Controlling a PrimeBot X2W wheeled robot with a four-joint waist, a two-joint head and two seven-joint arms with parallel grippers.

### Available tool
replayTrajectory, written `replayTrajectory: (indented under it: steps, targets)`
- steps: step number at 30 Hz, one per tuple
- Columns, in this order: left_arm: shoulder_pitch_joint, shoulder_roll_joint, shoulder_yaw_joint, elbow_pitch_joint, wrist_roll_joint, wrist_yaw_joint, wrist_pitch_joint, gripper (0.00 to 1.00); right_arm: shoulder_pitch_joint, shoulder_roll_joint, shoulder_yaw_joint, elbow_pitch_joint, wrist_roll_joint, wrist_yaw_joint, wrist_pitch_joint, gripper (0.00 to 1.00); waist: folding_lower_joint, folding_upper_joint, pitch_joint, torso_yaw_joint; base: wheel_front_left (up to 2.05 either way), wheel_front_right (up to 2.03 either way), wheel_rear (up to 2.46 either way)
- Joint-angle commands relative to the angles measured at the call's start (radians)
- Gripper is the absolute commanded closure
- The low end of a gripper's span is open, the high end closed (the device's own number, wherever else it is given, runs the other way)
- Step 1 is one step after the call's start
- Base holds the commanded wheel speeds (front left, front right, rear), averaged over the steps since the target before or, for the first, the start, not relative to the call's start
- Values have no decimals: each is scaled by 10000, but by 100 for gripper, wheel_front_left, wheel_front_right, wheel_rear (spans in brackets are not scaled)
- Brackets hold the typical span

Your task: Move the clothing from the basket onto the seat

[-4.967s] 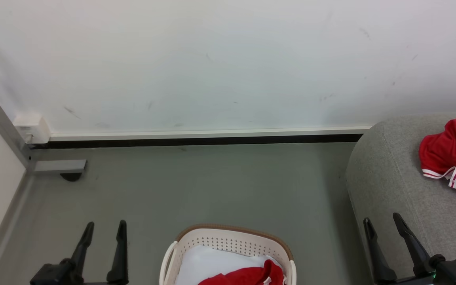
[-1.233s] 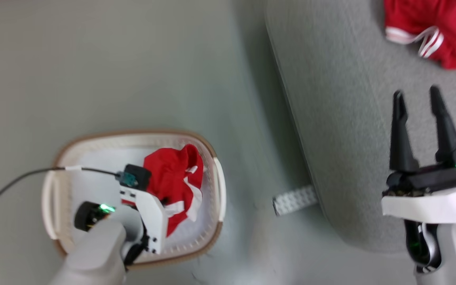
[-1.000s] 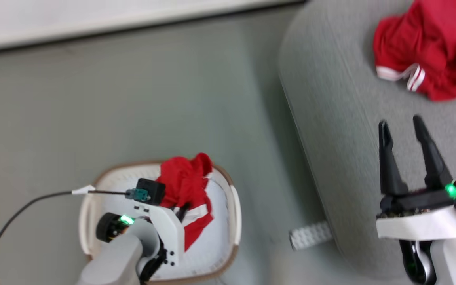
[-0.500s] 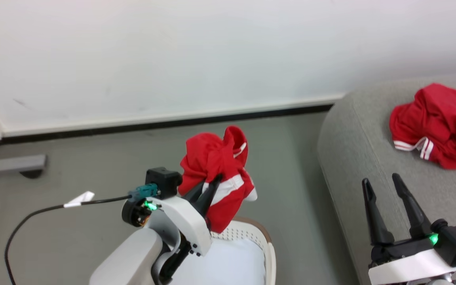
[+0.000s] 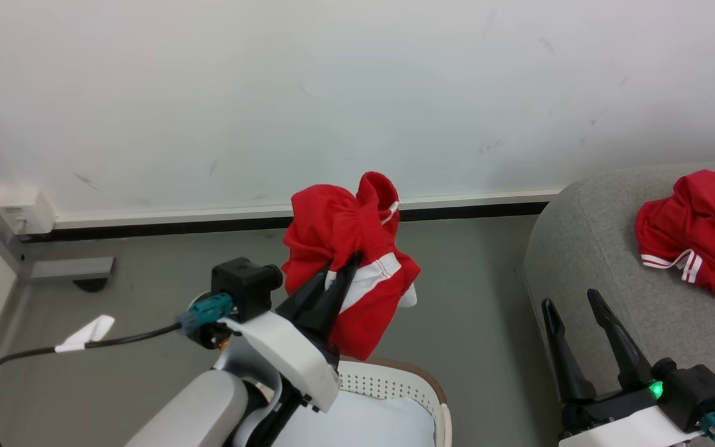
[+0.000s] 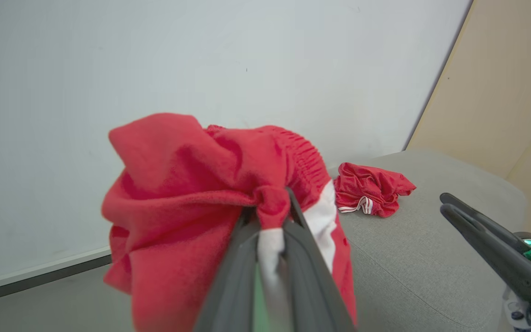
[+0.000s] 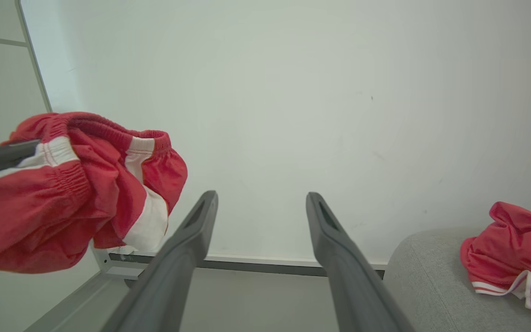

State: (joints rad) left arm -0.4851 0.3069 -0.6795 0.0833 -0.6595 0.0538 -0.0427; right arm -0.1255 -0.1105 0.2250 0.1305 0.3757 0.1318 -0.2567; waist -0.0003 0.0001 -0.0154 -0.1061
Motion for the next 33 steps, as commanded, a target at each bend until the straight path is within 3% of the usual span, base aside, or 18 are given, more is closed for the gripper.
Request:
replayTrajectory:
  steps: [1, 12, 20, 27, 33]
  targets:
    - [147, 111, 40, -173, 33, 69, 34, 100, 29, -64, 42, 1, 93, -22, -38, 0, 3, -1, 14, 6, 0, 0, 0]
    - [289, 259, 27, -494, -62, 227, 175, 100, -176, -285, 654, 33, 166, -22, 17, 0, 3, -1, 59, -83, 0, 0, 0]
    - [176, 59, -274, -381, -13, 97, 215, 100, -864, -703, 2429, 174, 16, -22, 315, 0, 3, -1, 94, 14, 0, 0, 0]
    - [90, -295, -641, -227, 0, -78, 227, 100, -1835, -579, 3705, 969, 231, -22, 645, 0, 3, -1, 8, 385, 0, 0, 0]
    - [1, -684, -1078, -94, 20, -262, 299, 100, -2420, -282, 3832, 2030, 291, -22, 705, 0, 3, -1, -98, 902, 0, 0, 0]
